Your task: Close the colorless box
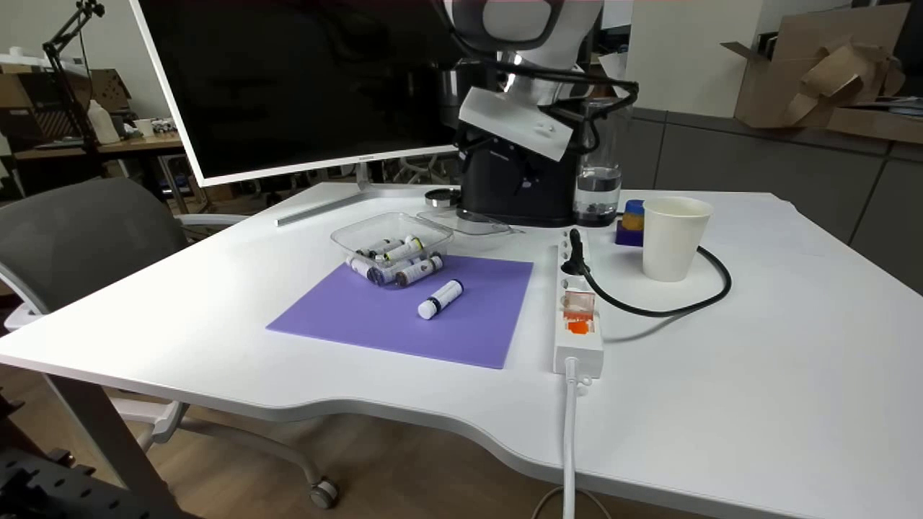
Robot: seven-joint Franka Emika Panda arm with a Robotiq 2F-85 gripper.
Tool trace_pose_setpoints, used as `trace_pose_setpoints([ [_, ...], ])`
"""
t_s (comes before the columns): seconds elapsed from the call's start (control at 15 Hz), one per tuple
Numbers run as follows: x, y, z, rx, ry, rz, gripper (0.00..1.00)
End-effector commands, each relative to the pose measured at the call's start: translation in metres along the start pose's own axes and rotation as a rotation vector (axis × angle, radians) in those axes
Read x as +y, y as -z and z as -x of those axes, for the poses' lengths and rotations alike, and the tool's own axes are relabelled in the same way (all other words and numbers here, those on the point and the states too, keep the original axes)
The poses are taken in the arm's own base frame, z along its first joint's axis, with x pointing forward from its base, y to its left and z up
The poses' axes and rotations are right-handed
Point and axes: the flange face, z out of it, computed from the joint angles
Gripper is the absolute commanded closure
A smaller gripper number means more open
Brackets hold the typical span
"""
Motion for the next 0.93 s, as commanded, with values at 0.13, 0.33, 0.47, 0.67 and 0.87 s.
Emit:
trace_pose_setpoints([
  [0.13,0.023,-0.029,-0.022,0.020,-0.272,-0.071,0.00],
  [0.33,0.016,-0.048,-0.022,-0.067,-0.363,-0.124,0.00],
  [0.47,0.012,-0.050,-0.024,-0.112,-0.398,-0.151,0.00],
  [0.67,0.011,-0.054,-0.015,-0.098,-0.363,-0.152,0.00],
  [0.87,0.010,-0.058,-0.012,-0.128,-0.370,-0.151,0.00],
])
